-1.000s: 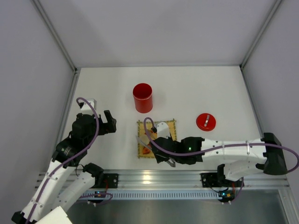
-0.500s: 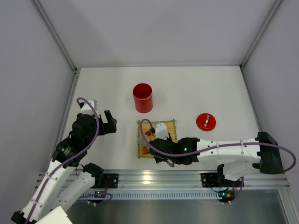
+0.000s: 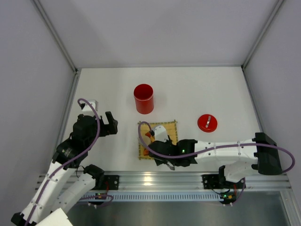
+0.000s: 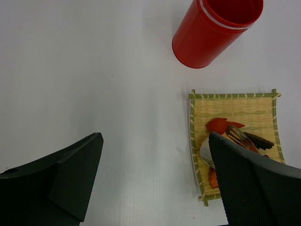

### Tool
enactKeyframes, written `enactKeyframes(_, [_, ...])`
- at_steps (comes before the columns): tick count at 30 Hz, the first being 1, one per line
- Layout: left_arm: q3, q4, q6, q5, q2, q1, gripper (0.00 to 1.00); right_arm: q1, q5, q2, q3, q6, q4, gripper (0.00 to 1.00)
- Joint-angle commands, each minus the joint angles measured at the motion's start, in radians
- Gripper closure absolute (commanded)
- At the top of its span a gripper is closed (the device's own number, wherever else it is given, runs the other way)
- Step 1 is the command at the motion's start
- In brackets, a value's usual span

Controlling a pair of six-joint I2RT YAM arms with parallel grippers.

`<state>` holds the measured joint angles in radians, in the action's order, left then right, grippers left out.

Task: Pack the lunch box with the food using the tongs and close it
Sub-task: Pick up the fake food from the plate.

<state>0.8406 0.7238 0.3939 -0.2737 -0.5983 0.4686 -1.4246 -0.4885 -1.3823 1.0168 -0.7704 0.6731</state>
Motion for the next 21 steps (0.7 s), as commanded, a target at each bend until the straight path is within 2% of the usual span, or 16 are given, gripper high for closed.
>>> enactKeyframes(1, [-0.009,-0.053,-0.006,-0.002,-0.001,0.007,0.01,-0.022,0.011,-0.007,0.048,-0.004,-0.073,0.47])
enactKeyframes(7, [-0.011,-0.054,-0.006,-0.005,-0.001,0.007,0.01,-0.023,0.027,0.003,0.049,-0.003,-0.076,0.52])
enactKeyframes(13, [-0.009,-0.053,-0.004,-0.007,0.0,0.008,0.01,-0.022,0.012,0.042,0.071,-0.003,-0.043,0.64])
enactKeyframes(21, [-0.011,-0.052,-0.004,-0.009,-0.001,0.01,0.01,-0.022,-0.087,0.103,0.192,0.031,0.071,0.68])
